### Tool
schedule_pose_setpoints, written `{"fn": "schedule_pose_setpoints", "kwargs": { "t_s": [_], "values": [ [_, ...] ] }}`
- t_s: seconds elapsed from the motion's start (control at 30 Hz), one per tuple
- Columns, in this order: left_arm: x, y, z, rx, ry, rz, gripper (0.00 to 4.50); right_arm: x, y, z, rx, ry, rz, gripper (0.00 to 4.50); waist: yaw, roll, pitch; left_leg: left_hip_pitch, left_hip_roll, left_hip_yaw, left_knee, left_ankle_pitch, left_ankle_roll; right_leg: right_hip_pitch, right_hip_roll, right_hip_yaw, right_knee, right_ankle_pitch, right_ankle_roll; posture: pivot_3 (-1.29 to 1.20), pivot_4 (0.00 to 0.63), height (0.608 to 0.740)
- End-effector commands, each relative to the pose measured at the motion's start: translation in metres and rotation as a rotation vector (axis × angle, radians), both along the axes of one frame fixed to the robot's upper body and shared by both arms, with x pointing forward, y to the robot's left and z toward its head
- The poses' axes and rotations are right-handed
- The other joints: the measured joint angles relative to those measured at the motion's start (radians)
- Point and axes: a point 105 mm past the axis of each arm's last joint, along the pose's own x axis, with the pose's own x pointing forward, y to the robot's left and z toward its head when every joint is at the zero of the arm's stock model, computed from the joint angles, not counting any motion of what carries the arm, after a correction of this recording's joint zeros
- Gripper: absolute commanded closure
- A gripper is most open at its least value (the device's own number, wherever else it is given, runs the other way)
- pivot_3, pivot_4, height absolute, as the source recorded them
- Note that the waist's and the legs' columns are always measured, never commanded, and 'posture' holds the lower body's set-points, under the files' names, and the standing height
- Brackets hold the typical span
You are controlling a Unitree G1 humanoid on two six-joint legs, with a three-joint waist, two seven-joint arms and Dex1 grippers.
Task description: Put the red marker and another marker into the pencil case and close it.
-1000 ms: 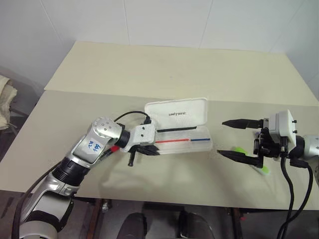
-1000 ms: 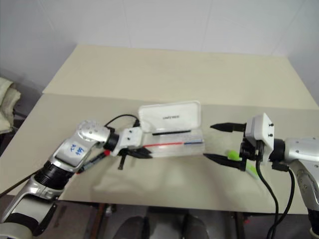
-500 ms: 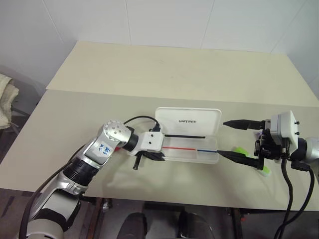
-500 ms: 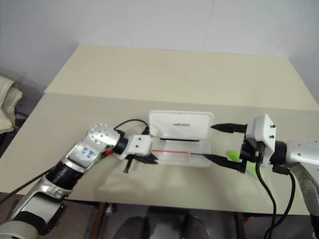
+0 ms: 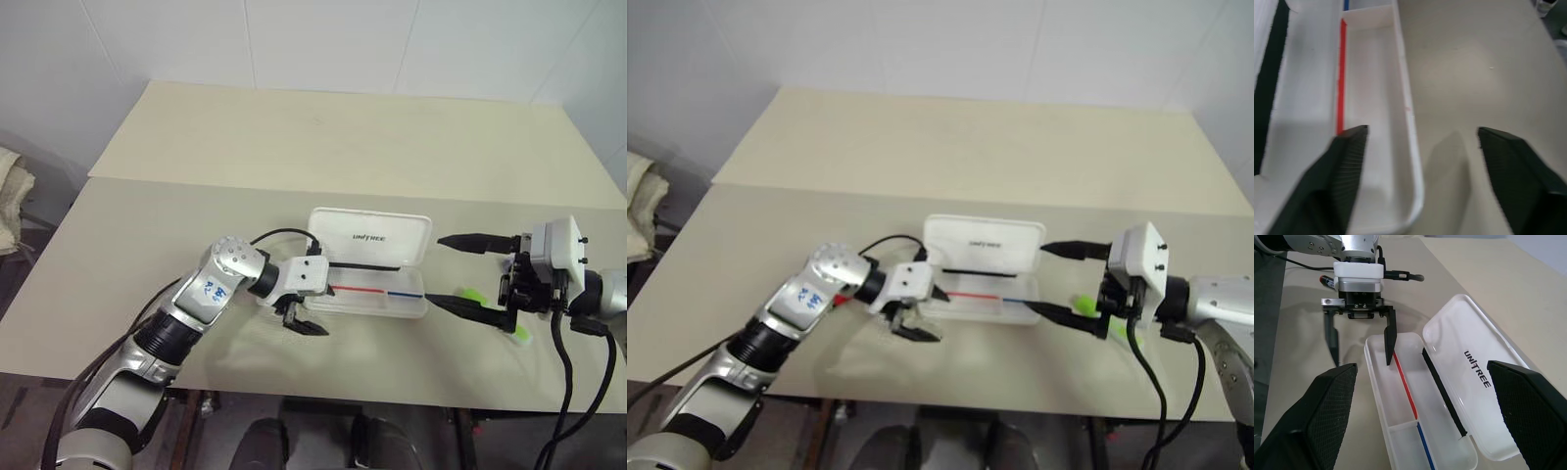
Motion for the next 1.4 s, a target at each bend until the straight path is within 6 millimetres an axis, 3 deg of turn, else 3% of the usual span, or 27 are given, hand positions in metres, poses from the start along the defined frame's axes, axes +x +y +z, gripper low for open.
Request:
{"fn": "schedule_pose_setpoints", "kwargs": {
  "t_s": [0.03,0.33,0.5,0.87,1.1,1.3,1.4],
  "values": [
    [-0.007,-0.001,0.014,-0.047,-0.004,-0.023,0.27,-0.001,0.005,0.007,0.015,-0.036,0.026,0.00,-0.001,0.000,0.000,0.000,0.000,0.000,0.000,0.000,0.000,0.000,0.000,0.000,0.000,0.000,0.000,0.00,0.150,0.740],
    [-0.014,0.009,0.020,-0.094,0.043,0.003,0.27,0.001,0.008,0.005,0.025,-0.033,0.041,0.00,0.000,0.000,0.000,0.000,0.000,0.000,0.000,0.000,0.000,0.000,0.000,0.000,0.000,0.000,0.000,0.00,0.150,0.740],
    [-0.014,0.026,0.041,-0.235,0.027,0.028,0.27,0.002,0.010,0.002,0.036,-0.025,0.050,0.00,-0.004,0.000,0.000,0.000,0.000,0.000,0.000,0.000,0.000,0.000,0.000,0.000,0.000,0.000,0.000,0.00,0.150,0.740],
    [-0.032,0.106,0.074,-0.403,0.014,0.224,0.27,0.009,0.024,0.004,0.058,-0.018,0.150,0.00,-0.028,0.000,0.000,0.001,0.001,-0.002,-0.001,0.000,0.000,0.000,0.000,0.000,0.001,0.000,0.000,0.00,0.150,0.740],
    [-0.032,0.177,0.053,-0.357,-0.058,0.536,0.27,0.013,0.037,0.015,0.080,-0.054,0.227,0.00,-0.028,0.001,0.000,0.001,0.001,-0.001,-0.002,-0.001,-0.001,-0.001,0.000,0.000,0.001,0.000,0.000,0.00,0.150,0.740],
    [-0.040,0.209,0.017,-0.321,-0.058,0.706,0.27,-0.002,0.055,0.020,0.082,-0.045,0.379,0.00,-0.028,0.001,0.000,0.001,0.001,-0.001,-0.003,-0.002,-0.001,-0.001,0.000,0.000,0.001,0.000,0.000,0.00,0.150,0.740],
    [-0.044,0.214,0.004,-0.310,-0.048,0.743,0.27,-0.006,0.058,0.020,0.063,-0.040,0.420,0.00,-0.029,0.001,0.000,0.001,0.001,-0.001,-0.003,-0.002,-0.001,-0.002,0.000,0.000,0.002,0.000,0.000,0.00,0.150,0.740]
  ]
}}
